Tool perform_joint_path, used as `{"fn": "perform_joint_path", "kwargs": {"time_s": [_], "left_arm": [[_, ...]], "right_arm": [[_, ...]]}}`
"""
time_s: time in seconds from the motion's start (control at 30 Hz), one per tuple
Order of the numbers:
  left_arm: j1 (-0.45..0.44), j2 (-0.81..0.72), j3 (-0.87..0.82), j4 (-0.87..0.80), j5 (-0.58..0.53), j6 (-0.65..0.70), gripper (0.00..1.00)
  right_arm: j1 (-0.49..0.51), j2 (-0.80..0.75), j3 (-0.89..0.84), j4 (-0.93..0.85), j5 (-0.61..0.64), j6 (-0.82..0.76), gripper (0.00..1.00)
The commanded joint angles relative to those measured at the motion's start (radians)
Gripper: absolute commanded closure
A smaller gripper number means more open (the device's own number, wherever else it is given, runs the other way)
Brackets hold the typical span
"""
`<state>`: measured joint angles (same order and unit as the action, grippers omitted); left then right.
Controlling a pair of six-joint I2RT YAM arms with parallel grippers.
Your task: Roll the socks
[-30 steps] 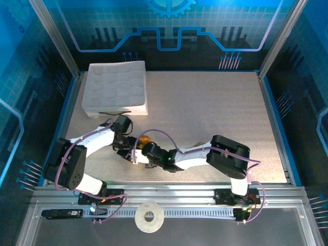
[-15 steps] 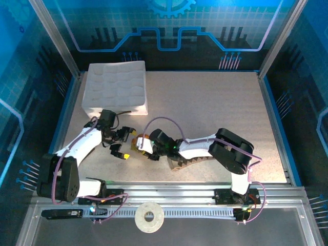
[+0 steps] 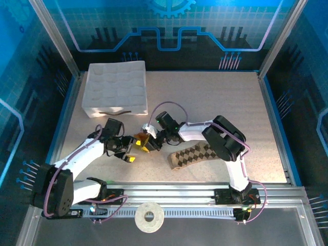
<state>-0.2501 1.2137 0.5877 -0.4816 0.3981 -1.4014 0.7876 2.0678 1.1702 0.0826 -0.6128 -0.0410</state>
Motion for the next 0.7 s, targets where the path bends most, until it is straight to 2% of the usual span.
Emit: {"fn": "perform_joint_path", "kwargs": {"time_s": [0.0, 0.2, 0.33, 0.43, 0.53, 0.67], "left_arm": [[-0.02, 0.068, -0.003, 0.082, -0.035, -0.021, 0.32], [-0.022, 0.198, 0.022, 0.116, -0.083, 0.038, 0.32], [-0.041, 0.303, 0.046, 0.068, -0.134, 0.098, 0.35], [-0.062, 0.367, 0.051, 0.006, -0.173, 0.113, 0.42], [-0.072, 0.387, 0.024, -0.021, -0.204, 0.111, 0.51], [-0.074, 0.4, 0.024, -0.089, -0.219, 0.139, 0.56]], "right_arm": [[-0.029, 0.132, -0.038, -0.295, -0.008, 0.091, 1.0], [-0.059, 0.177, 0.011, -0.341, -0.09, 0.161, 1.0], [-0.058, 0.197, 0.067, -0.414, -0.095, 0.182, 1.0], [-0.058, 0.186, 0.086, -0.435, -0.097, 0.176, 0.92], [-0.051, 0.105, 0.047, -0.368, -0.061, 0.149, 0.82], [-0.02, -0.098, -0.082, -0.194, 0.119, 0.087, 0.65]]}}
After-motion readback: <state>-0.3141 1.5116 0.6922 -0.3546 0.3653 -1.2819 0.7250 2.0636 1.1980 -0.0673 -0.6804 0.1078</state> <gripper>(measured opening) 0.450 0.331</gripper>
